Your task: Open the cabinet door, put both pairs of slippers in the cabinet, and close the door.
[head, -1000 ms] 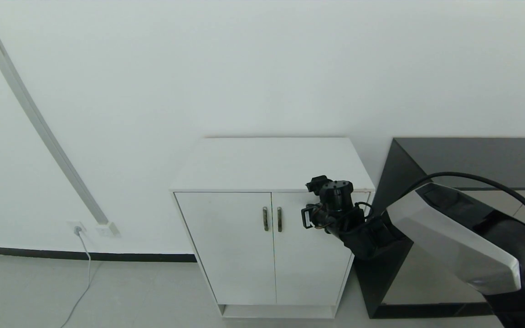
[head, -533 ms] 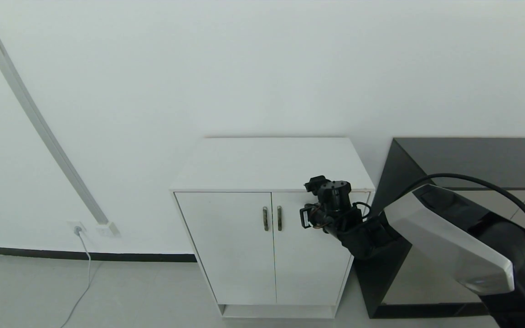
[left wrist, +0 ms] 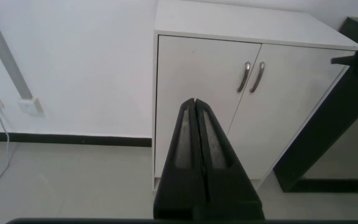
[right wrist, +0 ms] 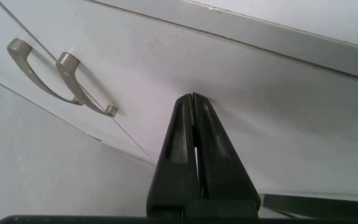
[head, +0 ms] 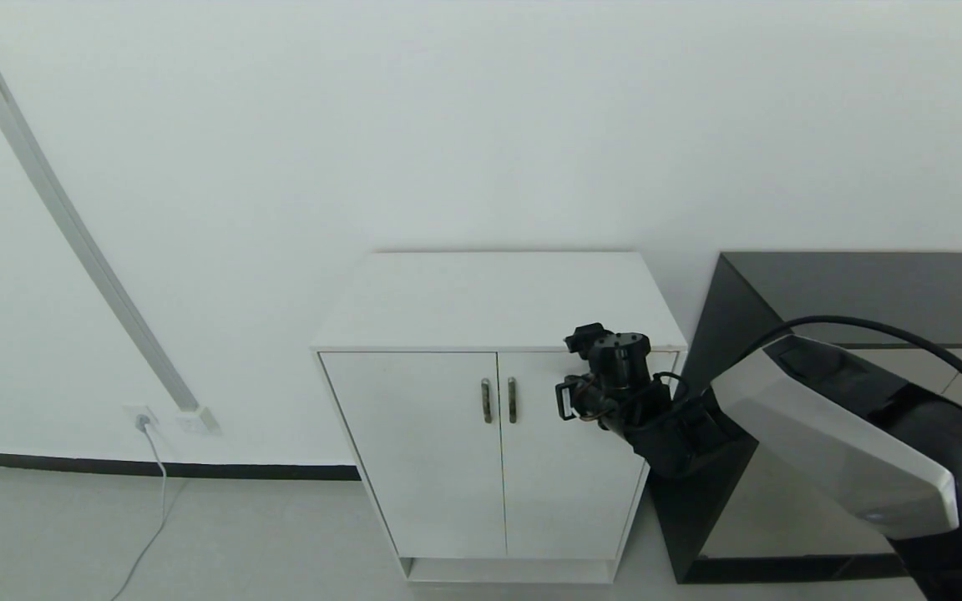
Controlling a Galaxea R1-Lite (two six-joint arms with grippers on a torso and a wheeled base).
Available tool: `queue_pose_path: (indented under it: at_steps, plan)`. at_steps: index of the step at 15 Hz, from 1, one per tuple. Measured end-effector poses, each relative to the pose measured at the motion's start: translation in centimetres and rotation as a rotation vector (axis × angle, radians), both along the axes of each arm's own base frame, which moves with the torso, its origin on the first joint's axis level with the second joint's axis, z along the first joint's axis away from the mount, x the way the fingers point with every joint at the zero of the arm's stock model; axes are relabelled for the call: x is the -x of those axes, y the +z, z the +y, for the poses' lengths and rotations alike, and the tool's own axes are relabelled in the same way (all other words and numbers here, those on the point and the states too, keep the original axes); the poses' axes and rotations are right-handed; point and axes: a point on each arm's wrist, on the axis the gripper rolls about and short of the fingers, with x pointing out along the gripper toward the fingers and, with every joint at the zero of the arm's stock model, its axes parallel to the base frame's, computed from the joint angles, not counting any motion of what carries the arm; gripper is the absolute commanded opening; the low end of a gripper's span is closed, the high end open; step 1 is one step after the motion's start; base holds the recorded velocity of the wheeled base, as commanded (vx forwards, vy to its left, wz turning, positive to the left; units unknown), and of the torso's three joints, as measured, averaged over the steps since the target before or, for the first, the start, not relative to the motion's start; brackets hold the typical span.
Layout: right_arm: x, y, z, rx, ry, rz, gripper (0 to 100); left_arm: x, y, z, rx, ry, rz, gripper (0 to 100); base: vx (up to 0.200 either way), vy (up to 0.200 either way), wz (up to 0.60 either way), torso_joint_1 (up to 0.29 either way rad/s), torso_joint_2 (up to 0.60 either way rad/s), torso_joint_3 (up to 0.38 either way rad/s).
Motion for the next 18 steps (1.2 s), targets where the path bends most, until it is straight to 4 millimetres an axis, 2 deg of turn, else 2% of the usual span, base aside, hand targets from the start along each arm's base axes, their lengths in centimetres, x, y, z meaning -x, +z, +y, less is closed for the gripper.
queue_pose_path:
  at_steps: [6, 9, 14, 18]
  plan:
    - [2.9, 1.5, -1.4, -0.005, 0.005, -0.008, 0, 0.0, 0.0, 0.0, -0.001, 0.000, 0.000, 0, 0.000, 0.000, 0.00, 0.000, 0.00, 0.000]
    - [4.7, 2.3, -2.9, -0.001, -0.002, -0.003, 0, 0.0, 0.0, 0.0, -0.001, 0.000, 0.000, 0, 0.000, 0.000, 0.00, 0.000, 0.00, 0.000]
    - [7.9, 4.2, -7.0, -0.003, -0.053, -0.017, 0, 0.0, 0.0, 0.0, 0.000, 0.000, 0.000, 0, 0.000, 0.000, 0.00, 0.000, 0.00, 0.000]
    - [11.2, 5.6, -10.7, 0.001, -0.101, -0.020, 0, 0.0, 0.0, 0.0, 0.001, 0.001, 0.000, 0, 0.000, 0.000, 0.00, 0.000, 0.00, 0.000]
